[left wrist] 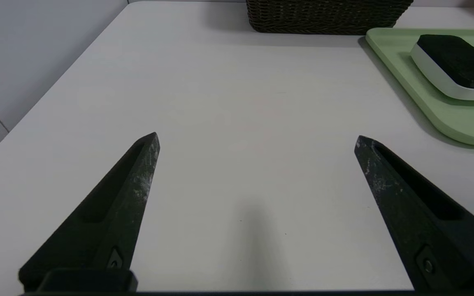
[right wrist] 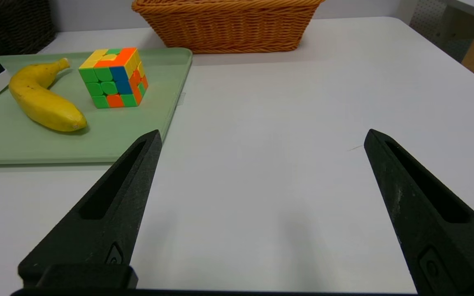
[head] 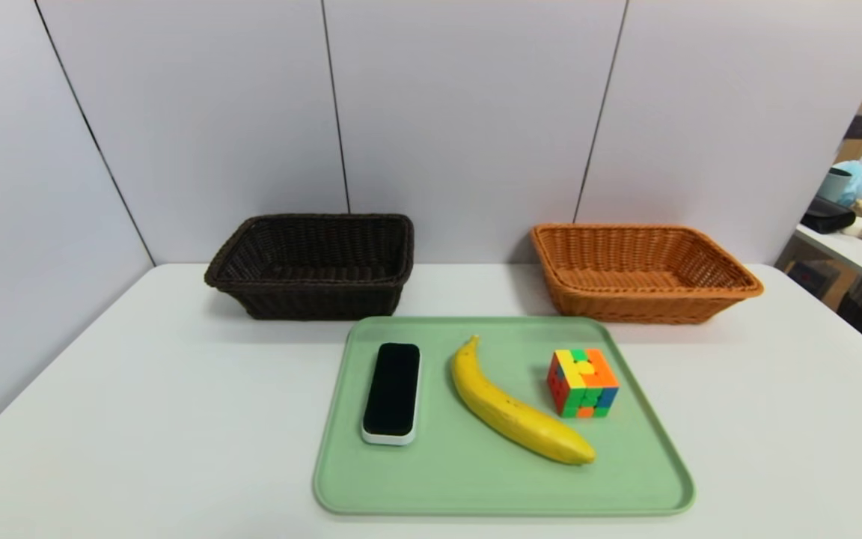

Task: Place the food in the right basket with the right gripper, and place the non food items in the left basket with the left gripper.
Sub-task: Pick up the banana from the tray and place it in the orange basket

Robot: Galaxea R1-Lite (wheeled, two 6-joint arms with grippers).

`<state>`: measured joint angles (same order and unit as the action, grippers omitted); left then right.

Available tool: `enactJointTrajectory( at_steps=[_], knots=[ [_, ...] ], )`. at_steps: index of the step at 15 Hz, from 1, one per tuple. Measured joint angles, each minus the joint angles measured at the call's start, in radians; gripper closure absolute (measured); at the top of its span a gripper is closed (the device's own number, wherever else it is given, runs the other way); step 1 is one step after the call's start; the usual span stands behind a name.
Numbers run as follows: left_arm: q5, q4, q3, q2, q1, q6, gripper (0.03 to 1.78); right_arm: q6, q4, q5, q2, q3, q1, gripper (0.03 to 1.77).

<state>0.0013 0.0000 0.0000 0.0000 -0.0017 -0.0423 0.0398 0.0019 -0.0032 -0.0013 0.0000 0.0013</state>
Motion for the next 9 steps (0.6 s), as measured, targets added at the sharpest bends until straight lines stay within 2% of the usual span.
enactJointTrajectory(
  at_steps=[9],
  knots=[
    [0.000,0.000,0.000,0.000,0.000,0.000,0.12,0.000,0.000,0.000,0.000,0.000,0.000,0.10]
  ],
)
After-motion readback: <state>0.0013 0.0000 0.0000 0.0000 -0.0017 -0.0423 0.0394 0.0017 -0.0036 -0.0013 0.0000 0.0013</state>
